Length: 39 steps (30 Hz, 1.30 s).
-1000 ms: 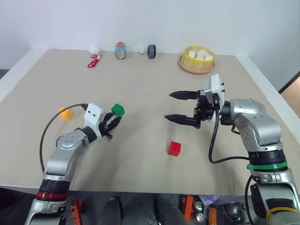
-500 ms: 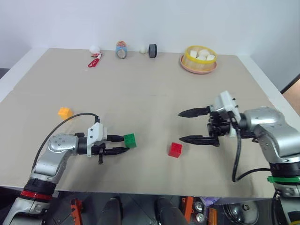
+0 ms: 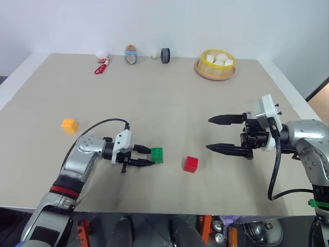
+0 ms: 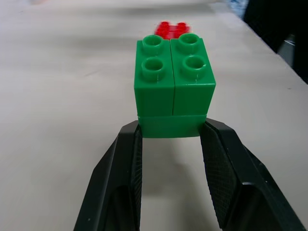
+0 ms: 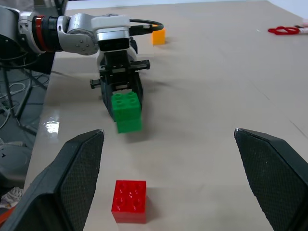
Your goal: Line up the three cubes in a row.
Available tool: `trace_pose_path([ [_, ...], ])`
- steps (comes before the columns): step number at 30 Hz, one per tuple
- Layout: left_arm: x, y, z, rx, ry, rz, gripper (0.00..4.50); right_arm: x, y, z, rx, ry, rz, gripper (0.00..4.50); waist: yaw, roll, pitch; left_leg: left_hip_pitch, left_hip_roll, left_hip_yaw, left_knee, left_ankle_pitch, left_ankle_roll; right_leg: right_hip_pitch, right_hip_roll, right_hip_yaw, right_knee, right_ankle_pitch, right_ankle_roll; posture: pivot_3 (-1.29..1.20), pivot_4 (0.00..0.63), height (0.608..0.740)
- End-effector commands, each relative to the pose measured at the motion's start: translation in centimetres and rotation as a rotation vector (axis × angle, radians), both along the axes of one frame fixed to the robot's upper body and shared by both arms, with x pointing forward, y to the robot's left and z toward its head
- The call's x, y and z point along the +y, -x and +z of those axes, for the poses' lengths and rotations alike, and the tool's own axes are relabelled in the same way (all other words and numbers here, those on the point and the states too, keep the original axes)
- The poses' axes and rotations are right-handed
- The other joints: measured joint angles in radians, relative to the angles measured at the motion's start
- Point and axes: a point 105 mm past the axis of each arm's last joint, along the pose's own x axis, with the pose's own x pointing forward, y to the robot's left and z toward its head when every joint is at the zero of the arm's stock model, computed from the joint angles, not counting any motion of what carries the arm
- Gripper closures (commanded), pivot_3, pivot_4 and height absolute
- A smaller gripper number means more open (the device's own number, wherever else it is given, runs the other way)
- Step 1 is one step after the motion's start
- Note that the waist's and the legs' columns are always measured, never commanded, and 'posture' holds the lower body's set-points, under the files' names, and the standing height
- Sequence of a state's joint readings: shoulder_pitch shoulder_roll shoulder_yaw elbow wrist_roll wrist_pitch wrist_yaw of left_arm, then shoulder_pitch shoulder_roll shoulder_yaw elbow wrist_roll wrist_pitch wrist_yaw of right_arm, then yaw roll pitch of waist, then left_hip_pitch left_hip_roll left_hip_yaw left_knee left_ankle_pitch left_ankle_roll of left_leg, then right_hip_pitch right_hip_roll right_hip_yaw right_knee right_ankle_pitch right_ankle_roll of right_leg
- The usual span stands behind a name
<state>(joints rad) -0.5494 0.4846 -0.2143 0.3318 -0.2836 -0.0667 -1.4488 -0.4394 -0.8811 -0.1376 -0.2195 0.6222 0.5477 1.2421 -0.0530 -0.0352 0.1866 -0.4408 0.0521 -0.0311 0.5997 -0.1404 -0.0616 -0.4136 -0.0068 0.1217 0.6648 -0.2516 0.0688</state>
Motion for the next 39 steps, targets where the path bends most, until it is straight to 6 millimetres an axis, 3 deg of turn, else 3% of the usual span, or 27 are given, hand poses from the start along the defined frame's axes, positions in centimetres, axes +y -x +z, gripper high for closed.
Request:
trace_pose_path([
  [1,0.0,0.3,-0.4,-0.025,-0.05,-0.057,3.28,0.3,0.6,1.2,-0.059,0.004,0.012,0.0,0.001,0.0,0.0,0.0,0.0,0.0,0.0,0.0,0.0,0.0,0.0,0.0,0.0,0.0,0.0,0.0,0.15,0.74],
  [8,0.7,-0.8,-1.8,-0.059,-0.144,-0.03,3.28,0.4,0.5,1.2,-0.062,0.006,0.008,0.0,0.004,0.0,0.0,0.0,0.0,0.0,0.002,0.0,0.0,0.001,0.0,0.0,0.0,0.0,0.0,0.0,0.15,0.74],
  [16,0.2,-1.5,-2.5,-0.091,-0.177,-0.018,3.28,0.7,0.2,1.2,-0.067,-0.001,0.01,0.0,0.004,0.001,0.0,0.003,0.0,0.0,0.004,0.002,0.002,0.004,-0.001,0.0,0.0,0.004,0.0,0.0,0.15,0.74],
  [23,-0.4,-1.8,-2.1,-0.095,-0.165,-0.01,3.28,0.9,0.0,1.2,-0.07,-0.006,0.017,0.0,0.005,0.001,0.0,0.002,-0.001,0.001,0.004,0.004,0.004,0.005,-0.002,0.0,0.0,0.005,-0.001,0.0,0.15,0.74],
  [28,-1.6,-2.5,-0.8,-0.047,-0.078,0.036,3.28,1.0,-0.1,1.2,-0.072,-0.006,0.022,0.0,0.008,0.001,0.0,0.001,-0.004,0.001,0.004,0.005,0.005,0.006,-0.005,0.0,0.0,0.005,0.0,0.0,0.15,0.74],
  [39,-2.0,-1.5,-0.5,0.017,-0.071,-0.016,3.28,1.1,-0.3,1.2,-0.077,-0.006,0.022,0.0,0.006,0.001,0.0,-0.001,-0.005,0.002,0.002,0.007,0.007,0.005,-0.008,-0.002,0.0,0.002,0.003,0.0,0.15,0.74],
])
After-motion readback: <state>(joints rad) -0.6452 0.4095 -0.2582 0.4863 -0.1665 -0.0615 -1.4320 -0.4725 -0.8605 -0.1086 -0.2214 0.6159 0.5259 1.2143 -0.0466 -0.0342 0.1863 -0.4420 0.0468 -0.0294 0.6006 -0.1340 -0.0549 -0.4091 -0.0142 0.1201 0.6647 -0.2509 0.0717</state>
